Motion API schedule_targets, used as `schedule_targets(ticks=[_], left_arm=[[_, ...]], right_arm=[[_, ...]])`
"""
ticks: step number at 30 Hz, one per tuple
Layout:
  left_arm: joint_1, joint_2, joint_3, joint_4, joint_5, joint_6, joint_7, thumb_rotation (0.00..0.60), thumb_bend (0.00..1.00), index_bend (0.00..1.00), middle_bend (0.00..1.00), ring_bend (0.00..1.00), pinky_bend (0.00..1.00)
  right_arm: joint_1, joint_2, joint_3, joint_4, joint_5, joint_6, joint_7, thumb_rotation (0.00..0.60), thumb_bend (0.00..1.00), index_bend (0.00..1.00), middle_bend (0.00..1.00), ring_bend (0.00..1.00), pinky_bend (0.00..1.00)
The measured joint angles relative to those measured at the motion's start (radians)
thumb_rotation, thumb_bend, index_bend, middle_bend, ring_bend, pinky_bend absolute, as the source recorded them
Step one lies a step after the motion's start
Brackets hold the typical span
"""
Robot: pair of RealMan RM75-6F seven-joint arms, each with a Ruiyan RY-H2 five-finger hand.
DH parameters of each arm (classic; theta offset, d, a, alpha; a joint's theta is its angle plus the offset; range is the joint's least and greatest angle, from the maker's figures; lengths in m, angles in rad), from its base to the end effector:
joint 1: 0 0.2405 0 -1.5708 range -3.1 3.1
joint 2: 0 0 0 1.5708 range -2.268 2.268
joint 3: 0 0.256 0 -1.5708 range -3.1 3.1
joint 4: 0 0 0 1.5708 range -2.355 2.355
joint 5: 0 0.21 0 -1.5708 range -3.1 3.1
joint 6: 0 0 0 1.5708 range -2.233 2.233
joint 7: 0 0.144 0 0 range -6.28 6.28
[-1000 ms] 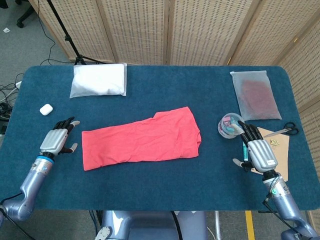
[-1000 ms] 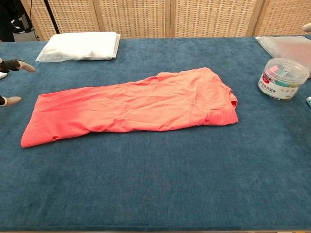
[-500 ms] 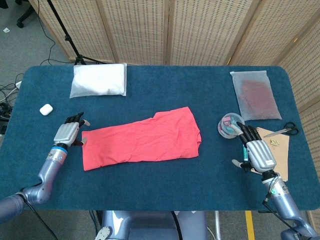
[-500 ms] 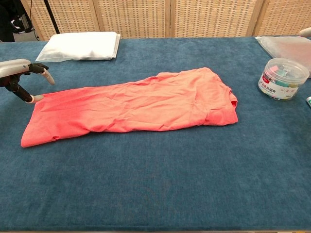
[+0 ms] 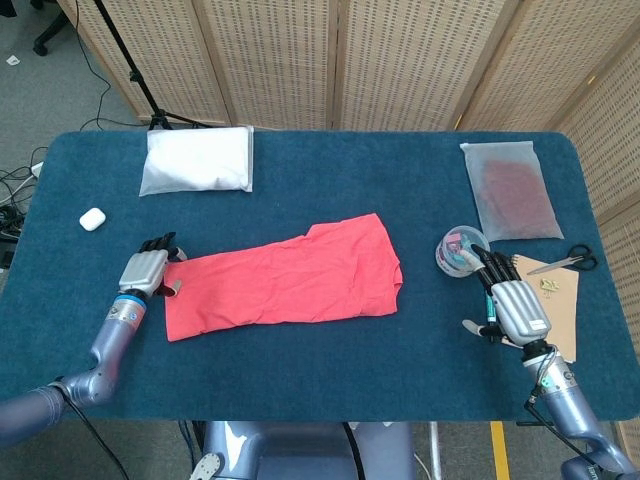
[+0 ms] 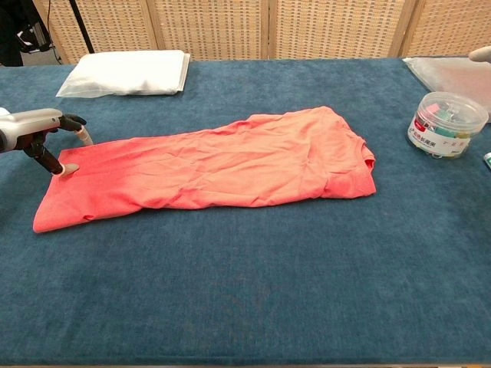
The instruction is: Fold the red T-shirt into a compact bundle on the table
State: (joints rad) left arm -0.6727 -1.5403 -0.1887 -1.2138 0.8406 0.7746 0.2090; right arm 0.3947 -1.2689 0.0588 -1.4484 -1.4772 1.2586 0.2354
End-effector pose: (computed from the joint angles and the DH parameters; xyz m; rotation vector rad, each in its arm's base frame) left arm -0.2634 0.3687 0.0028 -1.5574 -1.2852 -0.6582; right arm -0.2727 -0.2771 0.0983 1.5848 -1.0640 1.1195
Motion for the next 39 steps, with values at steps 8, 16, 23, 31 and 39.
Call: schedule_targets(ticks=[8, 16, 23, 31, 39], left_arm=[[0.004, 0.024, 0.015, -0.064, -0.001, 0.002, 0.007, 0.6, 0.39, 0.39, 0.0, 0.0, 0.0], [0.003, 0.012, 0.019, -0.06, -0.015, 0.023, 0.02, 0.6, 0.39, 0.42, 0.0, 0.0, 0.0], [0.001, -0.024, 0.016, -0.019, -0.047, 0.043, 0.04, 0.6, 0.4, 0.6, 0.0, 0.0, 0.0], [0.008, -0.058, 0.01, 0.009, -0.047, 0.097, 0.05, 0.6, 0.42, 0.73, 0.0, 0.0, 0.0], [0.019, -0.108, -0.015, 0.045, -0.051, 0.16, 0.073, 0.6, 0.44, 0.76, 0.0, 0.0, 0.0]], right_arm=[[-0.002, 0.001, 0.003, 0.0, -0.004, -0.009, 0.003, 0.6, 0.0, 0.0, 0.0, 0.0, 0.0], [-0.003, 0.0, 0.006, 0.001, -0.006, -0.019, 0.004, 0.6, 0.0, 0.0, 0.0, 0.0, 0.0], [-0.004, -0.002, 0.008, -0.001, -0.009, -0.025, 0.005, 0.6, 0.0, 0.0, 0.0, 0.0, 0.0], [-0.003, -0.002, 0.009, -0.001, -0.011, -0.033, 0.013, 0.6, 0.0, 0.0, 0.0, 0.0, 0.0], [-0.003, -0.002, 0.011, 0.001, -0.012, -0.039, 0.019, 0.6, 0.0, 0.0, 0.0, 0.0, 0.0]])
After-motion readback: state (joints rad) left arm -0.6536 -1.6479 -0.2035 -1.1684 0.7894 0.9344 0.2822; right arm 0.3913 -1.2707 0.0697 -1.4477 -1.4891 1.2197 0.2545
